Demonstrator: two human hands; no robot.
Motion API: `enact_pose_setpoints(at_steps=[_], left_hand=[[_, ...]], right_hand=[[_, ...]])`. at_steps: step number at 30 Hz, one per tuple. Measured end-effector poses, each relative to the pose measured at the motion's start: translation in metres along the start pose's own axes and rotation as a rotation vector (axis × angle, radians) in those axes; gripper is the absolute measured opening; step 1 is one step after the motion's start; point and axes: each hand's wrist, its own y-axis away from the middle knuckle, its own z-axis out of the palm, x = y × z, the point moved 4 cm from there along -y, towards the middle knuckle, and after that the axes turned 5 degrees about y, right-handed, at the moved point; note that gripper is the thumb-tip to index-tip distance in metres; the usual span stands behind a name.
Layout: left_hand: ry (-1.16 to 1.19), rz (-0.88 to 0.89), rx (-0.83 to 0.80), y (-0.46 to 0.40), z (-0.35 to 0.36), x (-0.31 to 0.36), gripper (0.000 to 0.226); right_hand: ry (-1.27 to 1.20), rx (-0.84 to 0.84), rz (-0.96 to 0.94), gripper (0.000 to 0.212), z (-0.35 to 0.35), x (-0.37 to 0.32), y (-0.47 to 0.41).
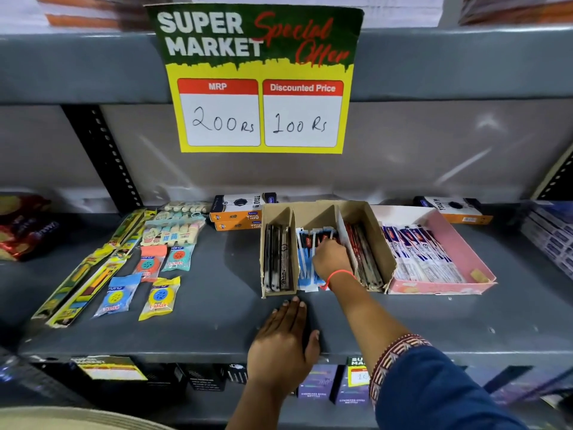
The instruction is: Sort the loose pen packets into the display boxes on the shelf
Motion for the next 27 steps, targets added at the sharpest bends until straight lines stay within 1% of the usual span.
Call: enact_pose_setpoints(at_steps=[8, 15, 18, 21, 27], left_hand=[[0.011, 0.004, 0.008, 0.000, -0.001, 0.000, 0.051], [0.039, 0.001, 0.014, 0.000, 0.002, -0.002, 0.051], [0.037, 0.005, 0.025, 0.000, 0.003, -0.003, 0.051], [0.040, -0.001, 0.007, 0.001, 0.002, -0.003, 0.051], [0.020, 0.016, 0.029, 0.000, 0.005, -0.004, 0.051]], right_hand=[[0.189, 0.030, -0.082, 0.026, -0.001, -0.004, -0.003], [0.465, 0.085, -0.171, 0.033, -0.006, -0.005, 0.007], [0.572, 0.061, -0.171, 0.033, -0.003, -0.002, 0.013], [0.601, 0.056, -0.174, 0.033, -0.003, -0.001, 0.013], [0.585, 0.064, -0.195, 0.033, -0.002, -0.002, 0.012]])
